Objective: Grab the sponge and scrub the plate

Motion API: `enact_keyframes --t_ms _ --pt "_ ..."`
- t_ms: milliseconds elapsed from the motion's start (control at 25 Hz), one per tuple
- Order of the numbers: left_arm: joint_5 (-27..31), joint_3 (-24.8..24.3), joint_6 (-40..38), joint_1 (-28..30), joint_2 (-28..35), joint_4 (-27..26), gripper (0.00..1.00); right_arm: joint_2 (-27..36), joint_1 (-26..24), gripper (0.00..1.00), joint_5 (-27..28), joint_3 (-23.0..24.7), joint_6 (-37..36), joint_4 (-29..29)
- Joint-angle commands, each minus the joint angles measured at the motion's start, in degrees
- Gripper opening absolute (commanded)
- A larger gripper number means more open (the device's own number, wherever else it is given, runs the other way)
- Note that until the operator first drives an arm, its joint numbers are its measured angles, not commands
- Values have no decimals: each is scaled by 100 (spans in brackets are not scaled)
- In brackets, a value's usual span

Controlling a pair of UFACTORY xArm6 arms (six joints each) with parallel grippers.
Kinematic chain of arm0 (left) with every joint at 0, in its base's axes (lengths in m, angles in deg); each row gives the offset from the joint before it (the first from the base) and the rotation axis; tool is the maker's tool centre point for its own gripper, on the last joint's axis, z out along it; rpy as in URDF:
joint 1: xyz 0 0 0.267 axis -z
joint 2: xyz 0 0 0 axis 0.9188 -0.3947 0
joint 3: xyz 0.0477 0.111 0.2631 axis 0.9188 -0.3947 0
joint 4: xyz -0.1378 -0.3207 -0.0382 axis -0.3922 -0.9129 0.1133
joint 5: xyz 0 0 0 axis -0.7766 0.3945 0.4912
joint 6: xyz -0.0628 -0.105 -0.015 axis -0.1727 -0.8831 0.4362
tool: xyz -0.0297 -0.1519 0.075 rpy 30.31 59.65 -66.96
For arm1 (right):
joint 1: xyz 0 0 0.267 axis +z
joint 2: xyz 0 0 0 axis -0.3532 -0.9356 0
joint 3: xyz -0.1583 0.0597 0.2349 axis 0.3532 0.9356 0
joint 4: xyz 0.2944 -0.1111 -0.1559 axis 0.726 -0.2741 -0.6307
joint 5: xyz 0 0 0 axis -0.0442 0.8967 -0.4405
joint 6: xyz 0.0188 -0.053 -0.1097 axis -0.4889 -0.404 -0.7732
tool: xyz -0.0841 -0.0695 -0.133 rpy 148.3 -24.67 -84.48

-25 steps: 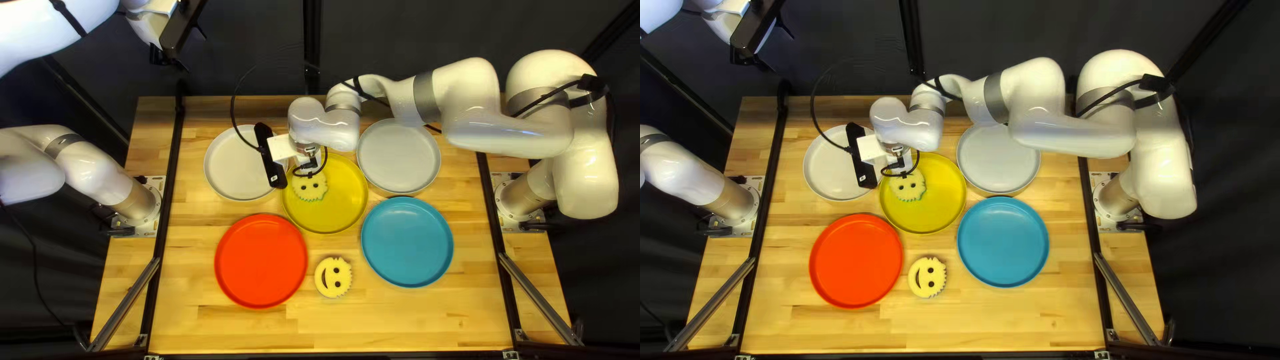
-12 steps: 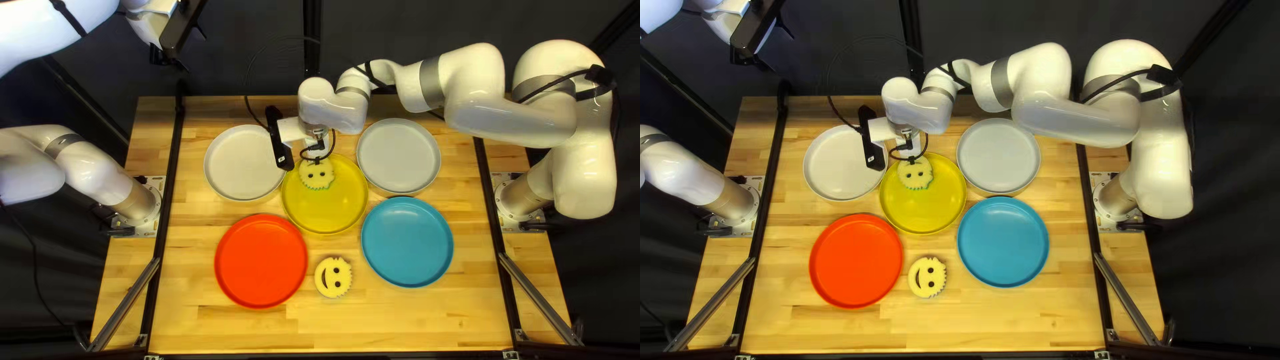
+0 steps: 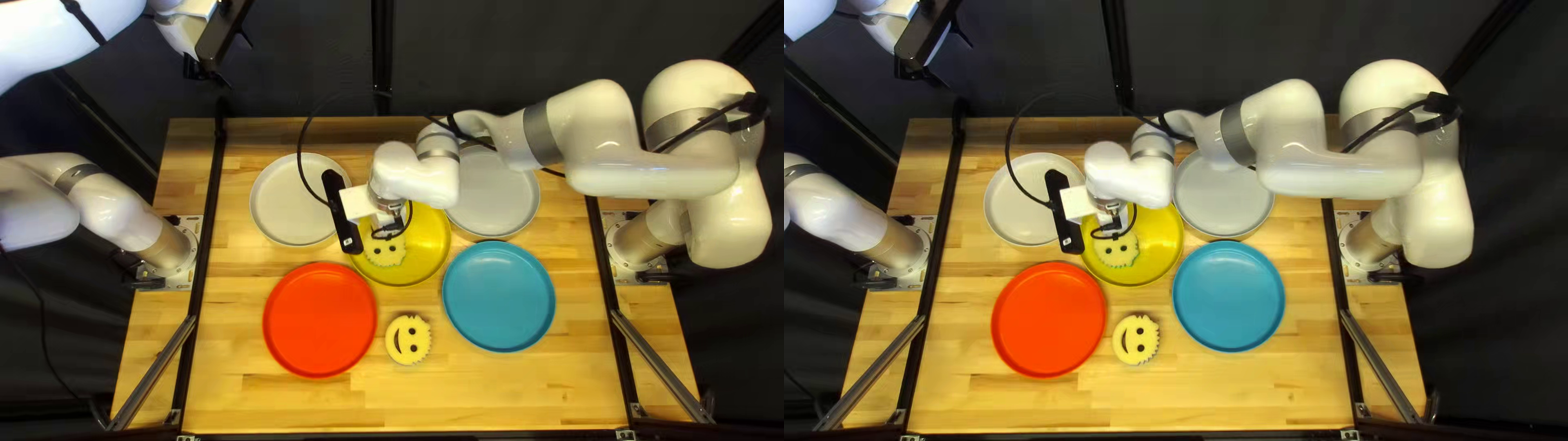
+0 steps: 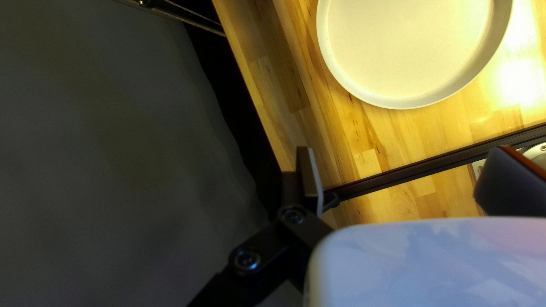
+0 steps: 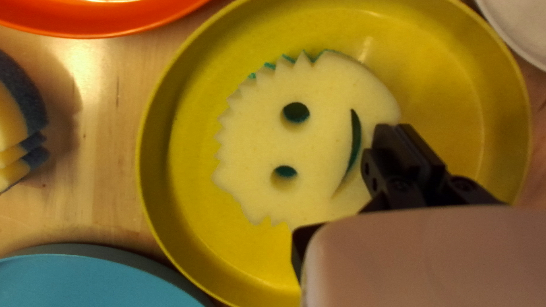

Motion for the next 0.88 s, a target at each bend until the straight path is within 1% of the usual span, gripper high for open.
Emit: enact_keyframes --t_ms 40,160,360,520,600,720,800,880 --pt "0 0 0 0 0 0 100 160 -257 0 -129 215 -290 0" --pt "0 0 0 0 0 0 100 231 -472 0 -201 312 -505 -8" --pt "0 0 0 0 0 0 100 161 -945 0 -245 283 -1047 139" --pt "0 0 0 0 0 0 100 107 -1091 0 -180 193 -1215 230" --pt "0 0 0 0 0 0 100 80 -1046 0 -167 163 -1167 244" --pt "0 0 0 0 0 0 100 34 -839 0 -180 143 -980 258" --pt "0 0 0 0 0 0 100 44 -684 0 -197 169 -813 210" --pt "0 0 0 0 0 0 100 179 -448 0 -171 268 -471 44"
